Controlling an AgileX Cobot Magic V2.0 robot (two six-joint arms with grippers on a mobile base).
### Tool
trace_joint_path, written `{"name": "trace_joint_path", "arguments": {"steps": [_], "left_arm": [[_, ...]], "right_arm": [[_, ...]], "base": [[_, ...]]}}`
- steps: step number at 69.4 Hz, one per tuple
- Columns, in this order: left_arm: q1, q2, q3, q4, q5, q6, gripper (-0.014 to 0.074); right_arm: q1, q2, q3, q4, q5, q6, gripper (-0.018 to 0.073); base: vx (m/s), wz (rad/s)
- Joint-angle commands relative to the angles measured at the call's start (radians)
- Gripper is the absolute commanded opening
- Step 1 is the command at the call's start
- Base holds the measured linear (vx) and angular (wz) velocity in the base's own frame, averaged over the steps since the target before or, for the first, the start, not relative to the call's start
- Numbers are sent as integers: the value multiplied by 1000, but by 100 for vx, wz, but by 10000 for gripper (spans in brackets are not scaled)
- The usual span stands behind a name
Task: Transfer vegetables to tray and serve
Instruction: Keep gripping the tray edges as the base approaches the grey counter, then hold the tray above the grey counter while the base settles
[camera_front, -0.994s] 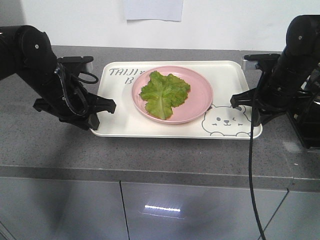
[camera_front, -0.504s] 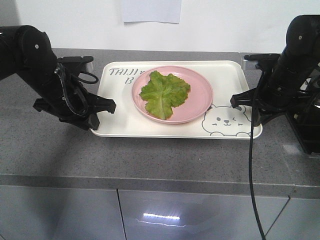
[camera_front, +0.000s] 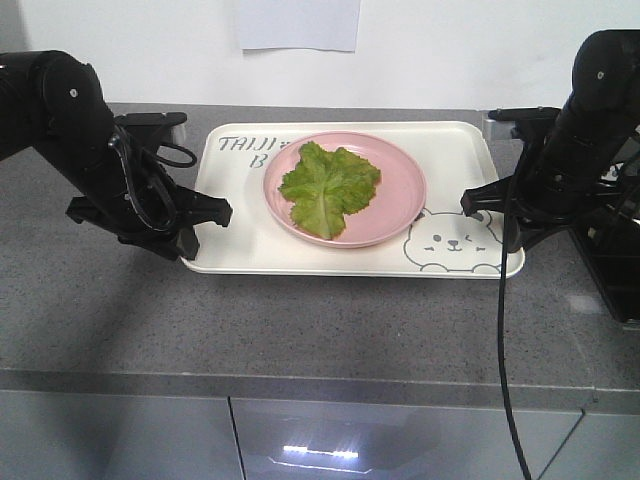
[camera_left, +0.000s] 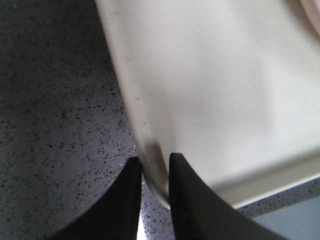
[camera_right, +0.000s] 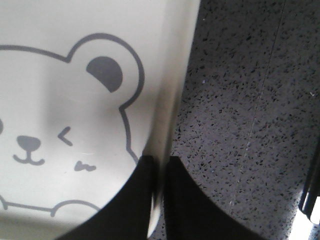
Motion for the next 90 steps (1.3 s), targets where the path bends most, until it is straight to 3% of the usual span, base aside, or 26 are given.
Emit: {"name": "trace_joint_path", "arguments": {"steps": [1, 90], "left_arm": [[-25, -56, -32, -127, -72, 23, -8], [-25, -56, -32, -127, -72, 23, -8]], "right_arm": [[18, -56, -27, 94, -7, -38, -8], [18, -56, -27, 94, -7, -38, -8]], "base": [[5, -1], [5, 0]]}}
